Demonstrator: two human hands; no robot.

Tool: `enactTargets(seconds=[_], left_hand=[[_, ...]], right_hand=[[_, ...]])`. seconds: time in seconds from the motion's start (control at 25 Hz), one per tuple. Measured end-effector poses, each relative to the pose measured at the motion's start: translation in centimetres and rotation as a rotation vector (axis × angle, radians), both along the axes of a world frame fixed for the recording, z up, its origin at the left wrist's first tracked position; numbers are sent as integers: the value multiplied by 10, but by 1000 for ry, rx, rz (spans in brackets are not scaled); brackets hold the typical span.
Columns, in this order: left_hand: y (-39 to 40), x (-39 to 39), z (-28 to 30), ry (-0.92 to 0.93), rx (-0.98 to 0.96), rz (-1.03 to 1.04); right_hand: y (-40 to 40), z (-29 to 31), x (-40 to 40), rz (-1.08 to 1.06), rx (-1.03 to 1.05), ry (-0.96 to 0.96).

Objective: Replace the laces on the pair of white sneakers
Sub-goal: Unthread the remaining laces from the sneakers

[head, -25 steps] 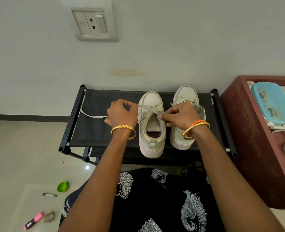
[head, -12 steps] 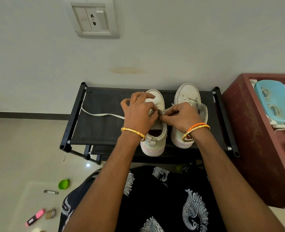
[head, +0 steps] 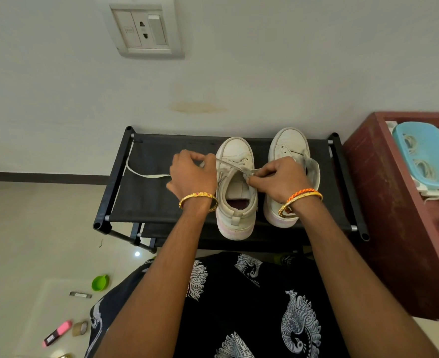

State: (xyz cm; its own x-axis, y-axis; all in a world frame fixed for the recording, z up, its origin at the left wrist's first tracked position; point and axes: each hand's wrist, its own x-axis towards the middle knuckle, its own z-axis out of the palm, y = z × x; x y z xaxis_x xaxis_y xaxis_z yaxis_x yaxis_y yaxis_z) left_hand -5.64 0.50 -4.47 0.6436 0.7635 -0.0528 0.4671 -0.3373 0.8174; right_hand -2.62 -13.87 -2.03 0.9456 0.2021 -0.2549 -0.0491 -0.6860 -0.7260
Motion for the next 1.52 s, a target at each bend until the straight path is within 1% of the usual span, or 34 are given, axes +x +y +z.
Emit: enactTargets(seconds=[0.04, 0.08, 0.12, 0.16, 0.24, 0.28, 0.32, 0.36, 0.44, 0.64, 0.8, 0.96, 1.0, 1.08, 1.16, 1.2, 1.28, 1.32, 1.36, 1.4, 1.52], left_hand=[[0, -1, 0, 51, -69, -7], [0, -1, -1, 61, -114, -48], [2, -1, -3, 32, -109, -137], [3, -2, -4, -14, -39, -269], [0, -3, -5, -70, 168, -563], [-3, -3, -5, -56, 291, -650], [-6, -3, -6, -35, 393, -694], [-8, -3, -8, -9, 461, -703], [-9, 0, -9, 14, 521, -686], [-10, 1, -7, -28, 630, -683], [-7, 3, -4, 16, 608, -685], [-7, 2, -6, -58, 632, -669], [-7, 2, -6, -85, 588, -641], [-2, 4, -4, -150, 403, -541], [4, 4, -3, -251, 220, -394], [6, 4, -3, -272, 158, -326], [11, 2, -4, -216, 74, -273], [12, 1, -4, -168, 40, -300], [13, -1, -3, -124, 38, -370], [15, -3, -4, -113, 83, -472], [10, -3, -4, -65, 368, -755]], right_hand=[[0, 0, 0, 1, 2, 3], [0, 0, 1, 0, 7, 6], [-1, 0, 1, 1, 12, 10], [-1, 0, 1, 2, 13, 10], [-2, 1, 1, 8, 4, 7], [-2, 1, 2, 12, 2, 12], [-2, 1, 3, 15, 4, 22], [-2, 1, 3, 16, 3, 28], [0, 0, 0, 3, -20, 0], [13, -6, -19, -58, -110, -135], [18, -8, -20, -60, -204, -152], [16, -9, -18, -56, -186, -137], [16, -9, -16, -61, -181, -128], [14, -11, -14, -78, -178, -119], [14, -12, -13, -79, -178, -121], [14, -13, -12, -74, -176, -121], [14, -13, -12, -72, -169, -118], [13, -13, -12, -73, -169, -115], [13, -12, -12, -74, -171, -110], [12, -11, -12, -74, -173, -104], [12, -10, -10, -69, -182, -79]])
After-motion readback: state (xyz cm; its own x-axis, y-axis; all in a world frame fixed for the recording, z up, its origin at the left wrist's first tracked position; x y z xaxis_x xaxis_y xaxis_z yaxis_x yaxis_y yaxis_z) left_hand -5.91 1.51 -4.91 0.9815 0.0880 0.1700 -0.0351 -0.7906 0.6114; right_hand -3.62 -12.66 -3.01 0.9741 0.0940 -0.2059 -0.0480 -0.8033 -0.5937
